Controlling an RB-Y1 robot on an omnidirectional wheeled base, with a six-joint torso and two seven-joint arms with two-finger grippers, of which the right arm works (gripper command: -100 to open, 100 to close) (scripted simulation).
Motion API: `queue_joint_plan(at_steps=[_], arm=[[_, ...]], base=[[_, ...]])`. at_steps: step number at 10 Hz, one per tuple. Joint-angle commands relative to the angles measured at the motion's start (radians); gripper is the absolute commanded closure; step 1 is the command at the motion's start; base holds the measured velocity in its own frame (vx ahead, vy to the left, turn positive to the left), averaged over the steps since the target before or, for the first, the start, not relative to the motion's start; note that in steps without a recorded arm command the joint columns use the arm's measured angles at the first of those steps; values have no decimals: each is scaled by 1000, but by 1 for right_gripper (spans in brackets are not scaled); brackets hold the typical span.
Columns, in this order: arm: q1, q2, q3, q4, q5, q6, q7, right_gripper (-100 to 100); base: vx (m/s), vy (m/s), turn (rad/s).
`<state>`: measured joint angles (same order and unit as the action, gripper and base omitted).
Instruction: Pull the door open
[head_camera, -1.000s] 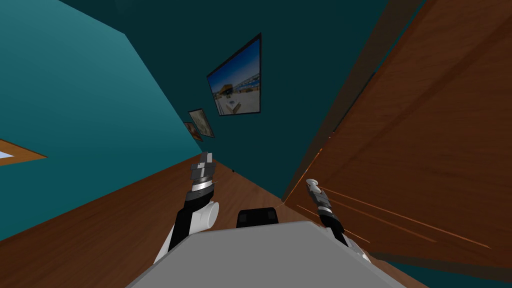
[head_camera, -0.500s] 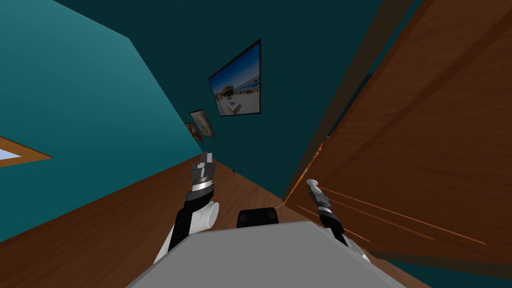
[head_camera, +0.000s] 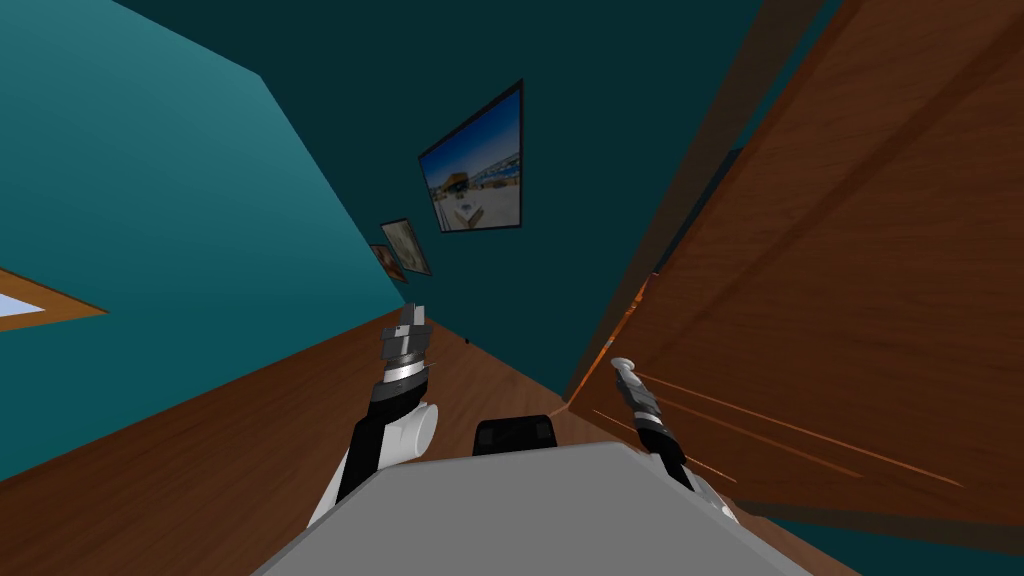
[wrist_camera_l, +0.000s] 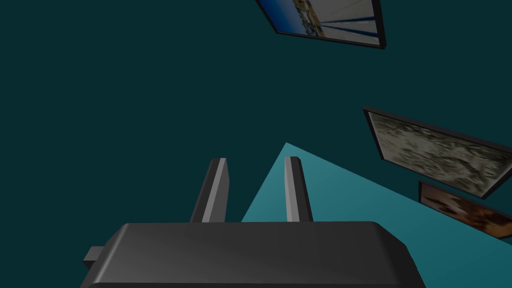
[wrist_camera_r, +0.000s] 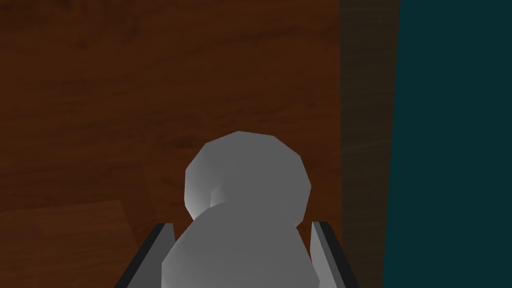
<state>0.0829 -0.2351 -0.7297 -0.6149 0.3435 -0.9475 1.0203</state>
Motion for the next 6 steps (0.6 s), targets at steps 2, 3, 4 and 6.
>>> queue_joint_plan(at_steps=[2, 3, 4, 6], arm=[[-7, -4, 16, 9, -19, -5, -65, 100], [-9, -4, 23, 10, -27, -4, -89, 100], [-11, -5, 31, 10, -35, -4, -117, 100], [-15, -7, 49, 12, -56, -2, -174, 100]], base=[[-27, -6, 8], [-28, -9, 7], [-33, -13, 8], [-36, -14, 10]])
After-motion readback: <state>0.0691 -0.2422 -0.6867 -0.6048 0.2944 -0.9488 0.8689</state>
